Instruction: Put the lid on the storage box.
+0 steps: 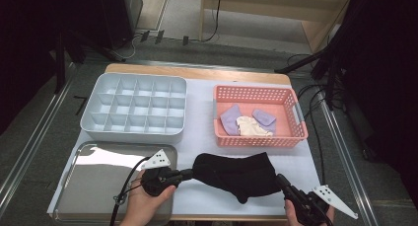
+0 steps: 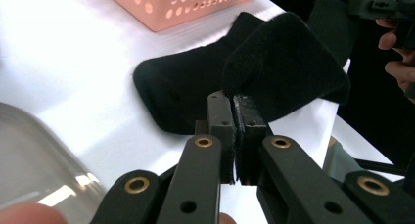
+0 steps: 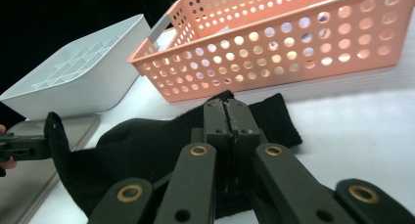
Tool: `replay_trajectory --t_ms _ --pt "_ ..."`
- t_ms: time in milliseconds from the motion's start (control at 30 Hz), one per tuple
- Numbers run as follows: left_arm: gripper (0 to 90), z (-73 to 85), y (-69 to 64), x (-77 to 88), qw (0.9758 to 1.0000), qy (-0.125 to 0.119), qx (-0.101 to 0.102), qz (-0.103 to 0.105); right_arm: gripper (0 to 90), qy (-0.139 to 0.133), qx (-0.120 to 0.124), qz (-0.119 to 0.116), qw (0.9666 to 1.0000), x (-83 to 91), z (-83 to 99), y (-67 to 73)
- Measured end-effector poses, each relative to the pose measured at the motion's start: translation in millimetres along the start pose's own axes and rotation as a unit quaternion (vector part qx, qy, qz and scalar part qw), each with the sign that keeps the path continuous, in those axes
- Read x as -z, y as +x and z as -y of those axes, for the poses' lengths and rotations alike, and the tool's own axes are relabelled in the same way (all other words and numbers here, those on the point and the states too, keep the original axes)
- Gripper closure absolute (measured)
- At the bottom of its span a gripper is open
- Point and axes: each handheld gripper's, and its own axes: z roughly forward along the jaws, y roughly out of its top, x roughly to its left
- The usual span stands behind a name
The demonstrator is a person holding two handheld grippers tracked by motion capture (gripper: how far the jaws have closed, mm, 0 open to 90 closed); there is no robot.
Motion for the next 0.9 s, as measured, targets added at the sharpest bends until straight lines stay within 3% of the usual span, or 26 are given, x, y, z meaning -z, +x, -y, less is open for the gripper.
replay_trajectory --t_ms 167,333,433,500,567,667,767,833,900 --pt "88.3 3.0 3.5 -3.1 0.9997 0.001 0.01 -0.023 88.4 0.011 -0.01 0.013 0.9998 -2.6 3.1 -6.9" --pt "81.4 6.5 7.6 -6.0 0.9974 0.002 0.042 -0.058 82.2 0.034 0.0 0.034 0.9988 -12.7 9.6 -13.8" --pt "77.6 6.5 9.8 -3.9 0.9967 -0.002 0.046 -0.067 81.8 0.027 -0.006 0.047 0.9985 -13.2 10.2 -18.1" --pt "76.0 5.9 10.3 -3.1 0.9963 -0.006 0.051 -0.068 84.8 0.022 -0.001 0.055 0.9982 -11.3 8.9 -15.6" --pt "74.0 5.3 9.5 -3.2 0.9963 -0.009 0.057 -0.064 86.6 0.023 0.007 0.046 0.9986 -12.8 9.5 -7.6" --pt "68.5 4.5 6.5 -4.1 0.9968 -0.012 0.06 -0.051 86.7 0.044 0.041 0.017 0.998 -24.6 18.0 13.7" --pt "60.4 4.5 3.0 -4.9 0.9967 -0.009 0.063 -0.051 86.2 0.062 0.077 0.017 0.995 -35.1 25.5 30.4" --pt "55.5 6.9 1.9 -6.3 0.9962 -0.009 0.067 -0.056 83.2 0.061 0.072 0.021 0.9953 -36.1 26.1 29.4" --pt "52.5 9.8 1.9 -7.6 0.9955 0.003 0.07 -0.064 76.4 0.053 0.063 0.045 0.9956 -31.7 26.3 20.1"
